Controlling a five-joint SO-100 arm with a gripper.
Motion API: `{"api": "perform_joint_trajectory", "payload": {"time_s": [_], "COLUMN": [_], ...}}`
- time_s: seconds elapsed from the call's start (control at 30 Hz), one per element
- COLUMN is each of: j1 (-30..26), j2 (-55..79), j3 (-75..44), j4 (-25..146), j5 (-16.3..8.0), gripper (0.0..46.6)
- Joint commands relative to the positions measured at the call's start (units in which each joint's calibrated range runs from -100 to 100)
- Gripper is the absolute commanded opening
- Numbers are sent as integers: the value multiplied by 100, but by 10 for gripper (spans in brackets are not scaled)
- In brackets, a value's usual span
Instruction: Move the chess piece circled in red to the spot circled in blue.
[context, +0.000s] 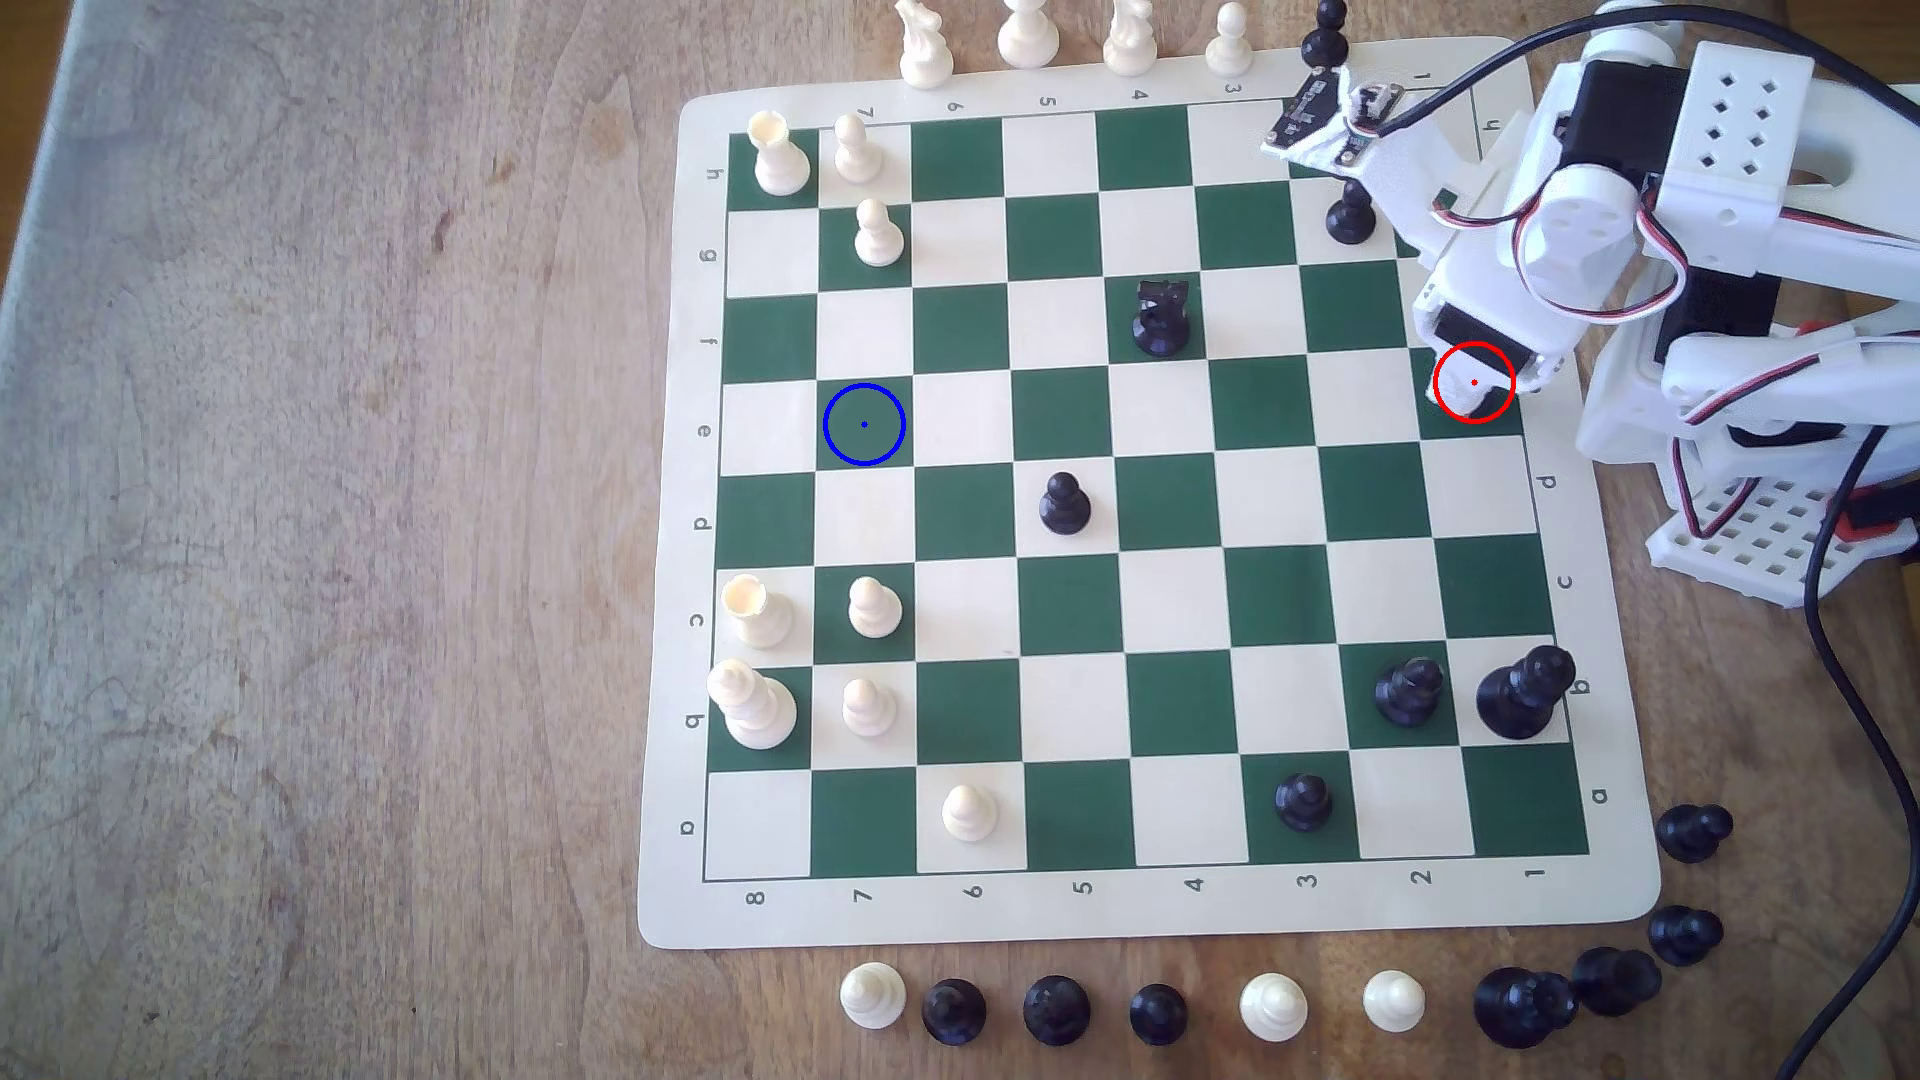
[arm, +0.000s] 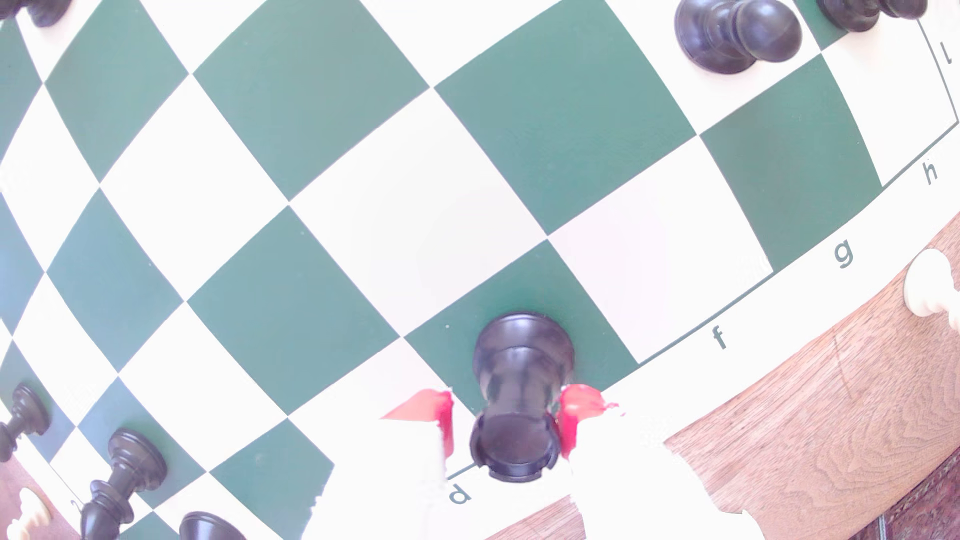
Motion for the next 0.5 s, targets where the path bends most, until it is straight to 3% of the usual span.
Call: {"api": "perform_joint_trajectory", "payload": {"time_s": [0.0,0.13,0.27,0.33,0.47], "j1": [-40,-47,-63,-71,-87], "j2": [-64,-64,-64,-64,-81], "j3": [-90,-81,-63,-54,-54], "j4": [-71,-88,-88,-88,-80], "j5": [-29,-29,-20,0,10], "gripper": [107,100,56,12,3]}}
